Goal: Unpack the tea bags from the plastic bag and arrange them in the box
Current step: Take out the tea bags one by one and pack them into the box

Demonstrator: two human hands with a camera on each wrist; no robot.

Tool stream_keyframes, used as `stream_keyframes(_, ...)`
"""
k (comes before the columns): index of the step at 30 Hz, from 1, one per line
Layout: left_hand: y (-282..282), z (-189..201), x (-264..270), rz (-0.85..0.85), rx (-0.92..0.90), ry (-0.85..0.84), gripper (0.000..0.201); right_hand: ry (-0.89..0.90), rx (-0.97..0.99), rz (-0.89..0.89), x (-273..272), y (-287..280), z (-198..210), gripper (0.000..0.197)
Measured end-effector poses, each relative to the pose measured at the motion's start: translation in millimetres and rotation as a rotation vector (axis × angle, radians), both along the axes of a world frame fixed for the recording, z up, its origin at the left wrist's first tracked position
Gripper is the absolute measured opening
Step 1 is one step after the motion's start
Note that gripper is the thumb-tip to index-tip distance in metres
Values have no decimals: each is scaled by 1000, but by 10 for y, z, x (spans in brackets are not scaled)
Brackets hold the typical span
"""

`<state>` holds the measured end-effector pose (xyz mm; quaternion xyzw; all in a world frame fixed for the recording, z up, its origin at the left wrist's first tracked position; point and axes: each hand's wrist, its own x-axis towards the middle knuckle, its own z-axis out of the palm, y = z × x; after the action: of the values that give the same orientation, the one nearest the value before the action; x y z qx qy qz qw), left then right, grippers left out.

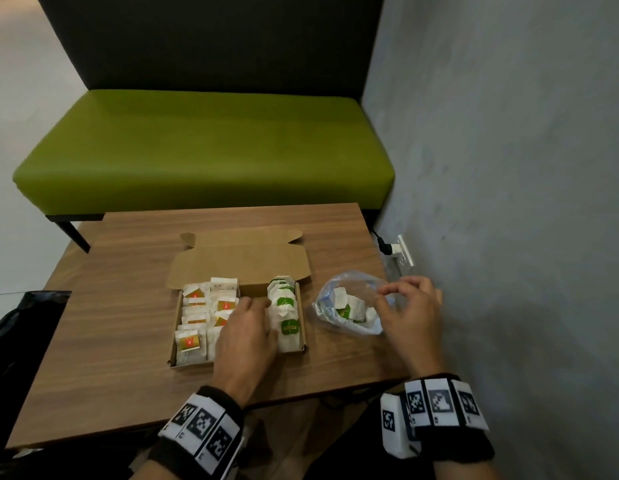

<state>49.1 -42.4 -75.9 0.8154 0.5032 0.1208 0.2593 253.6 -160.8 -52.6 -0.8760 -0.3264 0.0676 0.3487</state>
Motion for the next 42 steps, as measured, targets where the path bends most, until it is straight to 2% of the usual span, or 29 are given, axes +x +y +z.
stream_keyframes(3, -30, 167, 141, -81, 148, -110, 35, -84, -257, 40, 61, 74, -15, 7)
stream_keyframes(5, -64, 283, 346, -219, 214, -118, 27, -168, -326, 111, 38, 179, -28, 12)
stream_keyframes(8, -79, 353, 676, -380, 184, 36, 28, -317, -219, 226, -61, 343, -15, 12)
stream_keyframes(10, -43, 348, 815, -423, 187, 176, 34, -279, -188, 311, -94, 404, -43, 14)
stream_keyframes(14, 9, 291, 853, -419, 179, 290, 35, -191, -344, 412, -91, 433, -164, 27)
stream_keyframes(17, 25, 230, 809, -405, 186, 236, 37, -251, -442, 396, -103, 468, -209, 20)
stream_keyframes(23, 16, 208, 784, -447, 172, 115, 40, -327, -478, 311, -226, 582, -204, 18)
stream_keyframes(28, 1, 187, 778, -468, 161, 96, 38, -429, -526, 320, -287, 573, -201, 17)
stream_keyframes(31, -5, 195, 775, -449, 150, 62, 37, -380, -510, 340, -262, 561, -204, 20)
stream_keyframes(34, 8, 211, 783, -432, 148, 51, 38, -274, -402, 299, -173, 486, -151, 16)
stream_keyframes(38, 9, 223, 806, -411, 125, 72, 39, -34, -264, 215, -22, 292, 78, 10)
stream_keyframes(42, 5, 248, 807, -414, 110, 83, 43, 36, -183, 182, 119, 98, 306, 10)
